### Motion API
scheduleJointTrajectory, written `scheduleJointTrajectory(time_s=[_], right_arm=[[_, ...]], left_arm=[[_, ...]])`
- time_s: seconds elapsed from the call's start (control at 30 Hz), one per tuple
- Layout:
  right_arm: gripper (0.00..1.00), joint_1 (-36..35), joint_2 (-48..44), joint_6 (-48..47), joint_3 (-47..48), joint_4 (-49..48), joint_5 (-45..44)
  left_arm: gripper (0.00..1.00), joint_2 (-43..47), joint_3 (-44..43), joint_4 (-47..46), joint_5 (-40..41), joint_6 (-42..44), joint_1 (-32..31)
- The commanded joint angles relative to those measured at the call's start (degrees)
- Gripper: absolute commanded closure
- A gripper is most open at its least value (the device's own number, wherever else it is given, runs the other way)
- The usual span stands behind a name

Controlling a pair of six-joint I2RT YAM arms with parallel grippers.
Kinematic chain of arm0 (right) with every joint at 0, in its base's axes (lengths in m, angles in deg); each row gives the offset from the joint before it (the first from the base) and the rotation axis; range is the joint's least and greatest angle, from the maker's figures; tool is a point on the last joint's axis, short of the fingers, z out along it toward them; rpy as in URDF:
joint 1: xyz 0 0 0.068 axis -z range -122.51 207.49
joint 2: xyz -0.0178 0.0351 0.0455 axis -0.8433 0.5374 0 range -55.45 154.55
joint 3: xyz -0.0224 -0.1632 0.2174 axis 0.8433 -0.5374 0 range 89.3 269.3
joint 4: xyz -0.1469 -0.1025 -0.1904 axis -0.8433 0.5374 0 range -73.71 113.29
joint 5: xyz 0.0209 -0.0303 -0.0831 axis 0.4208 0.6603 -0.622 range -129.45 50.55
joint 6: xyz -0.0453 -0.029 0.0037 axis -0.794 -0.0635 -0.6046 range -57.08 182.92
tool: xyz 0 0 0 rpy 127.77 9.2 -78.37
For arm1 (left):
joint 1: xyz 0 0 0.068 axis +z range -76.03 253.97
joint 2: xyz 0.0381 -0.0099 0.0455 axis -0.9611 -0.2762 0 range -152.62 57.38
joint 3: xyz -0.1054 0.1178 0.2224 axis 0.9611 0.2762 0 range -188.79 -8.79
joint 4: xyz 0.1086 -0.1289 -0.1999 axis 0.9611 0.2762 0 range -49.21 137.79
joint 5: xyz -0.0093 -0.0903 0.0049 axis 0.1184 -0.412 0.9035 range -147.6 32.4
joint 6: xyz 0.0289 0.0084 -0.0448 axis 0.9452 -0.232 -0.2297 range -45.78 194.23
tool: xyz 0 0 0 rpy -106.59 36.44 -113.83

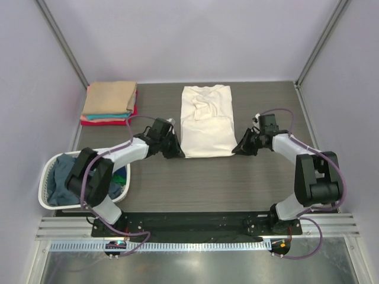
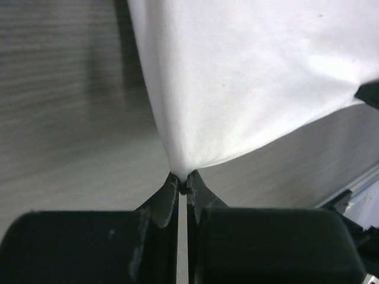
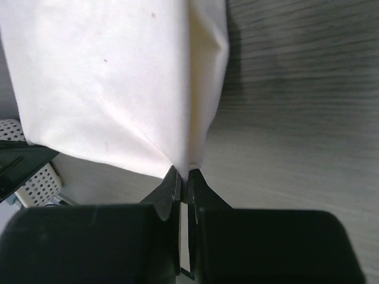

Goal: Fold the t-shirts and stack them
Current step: Fold the tshirt

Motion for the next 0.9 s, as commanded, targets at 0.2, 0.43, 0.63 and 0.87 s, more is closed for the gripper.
scheduleJointTrajectory(time_s=[0.2,0.43,0.63,0.87], right_arm=[[0.99,-0.08,-22.53,-0.16,-0.12,14.56,-1.58],[0.99,-0.17,-38.44,-0.24,4.16,29.52,-3.25],[0.99,-0.08,-39.44,-1.47,10.77,36.04,-4.13],[0.99,-0.17,-29.43,-3.94,15.34,33.23,-6.33]], left_arm=[[1.0,21.5,2.55,14.14,3.16,-1.84,-8.51],[1.0,34.79,-1.66,28.38,12.12,-13.0,-20.28],[1.0,37.98,-6.05,35.85,15.89,-13.28,-21.0],[1.0,31.56,-9.49,34.82,12.94,-9.06,-15.83]])
